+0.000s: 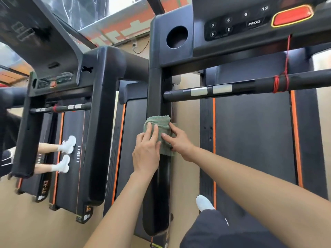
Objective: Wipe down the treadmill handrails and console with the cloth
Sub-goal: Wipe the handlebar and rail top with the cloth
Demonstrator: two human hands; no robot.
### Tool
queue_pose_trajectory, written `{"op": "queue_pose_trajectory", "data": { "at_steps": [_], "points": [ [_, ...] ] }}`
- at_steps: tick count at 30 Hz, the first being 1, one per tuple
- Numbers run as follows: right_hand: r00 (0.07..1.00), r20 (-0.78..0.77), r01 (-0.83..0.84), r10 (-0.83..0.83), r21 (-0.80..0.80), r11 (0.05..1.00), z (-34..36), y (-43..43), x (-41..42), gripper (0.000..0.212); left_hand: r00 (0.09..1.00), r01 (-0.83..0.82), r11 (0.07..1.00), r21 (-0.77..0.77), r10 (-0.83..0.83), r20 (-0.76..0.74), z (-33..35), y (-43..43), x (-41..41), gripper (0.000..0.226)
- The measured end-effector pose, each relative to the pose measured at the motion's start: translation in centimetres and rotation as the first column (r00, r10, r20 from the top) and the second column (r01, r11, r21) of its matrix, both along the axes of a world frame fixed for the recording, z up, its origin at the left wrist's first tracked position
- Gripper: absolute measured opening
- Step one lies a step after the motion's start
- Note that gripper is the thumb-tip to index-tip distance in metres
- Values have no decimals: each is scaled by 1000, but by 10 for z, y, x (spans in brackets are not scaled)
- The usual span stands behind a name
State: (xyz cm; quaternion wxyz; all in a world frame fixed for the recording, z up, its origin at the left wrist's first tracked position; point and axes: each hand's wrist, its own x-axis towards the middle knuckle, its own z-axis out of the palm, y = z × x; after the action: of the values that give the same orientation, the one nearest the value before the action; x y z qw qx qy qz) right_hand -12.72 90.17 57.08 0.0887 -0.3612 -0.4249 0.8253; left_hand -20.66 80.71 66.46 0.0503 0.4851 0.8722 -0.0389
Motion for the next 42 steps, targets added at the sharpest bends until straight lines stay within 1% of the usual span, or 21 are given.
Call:
{"op": "queue_pose_trajectory", "data": {
  "at_steps": [1,4,8,9,12,16,19,22,26,28,33,35,38,40,42],
  "points": [
    [1000,2,7,-7,4,1000,0,3,-3,90,1000,-3,1000,-9,3,-7,1,6,-2,62],
    [999,15,30,-30,29,999,2,13,-15,95,1000,-3,999,-34,2,-28,3,23,-9,63],
    [994,-22,107,-106,63,992,9,29,-28,79,999,13,998,-60,-16,-50,5,46,-21,64],
    [992,-23,127,-126,71,989,8,33,-32,77,999,15,998,-64,-18,-51,6,52,-24,64],
    [979,-17,202,-201,63,977,6,40,-42,82,998,23,997,-72,-27,-53,6,68,-34,64],
    [963,-27,269,-268,49,962,9,46,-51,69,998,26,998,-59,-29,-56,6,86,-43,64],
    [970,-9,242,-242,67,968,12,44,-53,66,998,42,998,-44,-43,-35,7,97,-49,64],
    [978,26,202,-205,103,974,16,42,-51,62,998,67,998,-18,-67,20,7,105,-58,63],
    [965,56,250,-258,109,962,18,40,-52,55,993,98,995,7,-99,59,8,112,-68,61],
    [955,73,277,-288,137,951,18,36,-51,53,990,121,993,14,-122,71,8,115,-73,60],
    [958,39,271,-285,213,939,25,20,-42,58,979,183,983,10,-183,94,11,132,-89,55],
    [952,48,283,-302,238,929,32,16,-43,58,972,211,977,15,-211,107,12,140,-93,53],
    [915,117,337,-386,304,891,42,17,-43,48,968,213,975,62,-220,121,11,145,-97,49],
    [900,162,318,-405,391,864,48,22,-40,36,969,185,975,126,-202,140,6,141,-97,45],
    [899,163,306,-406,429,850,50,27,-35,24,970,138,969,204,-174,170,0,131,-94,42]
  ]
}}
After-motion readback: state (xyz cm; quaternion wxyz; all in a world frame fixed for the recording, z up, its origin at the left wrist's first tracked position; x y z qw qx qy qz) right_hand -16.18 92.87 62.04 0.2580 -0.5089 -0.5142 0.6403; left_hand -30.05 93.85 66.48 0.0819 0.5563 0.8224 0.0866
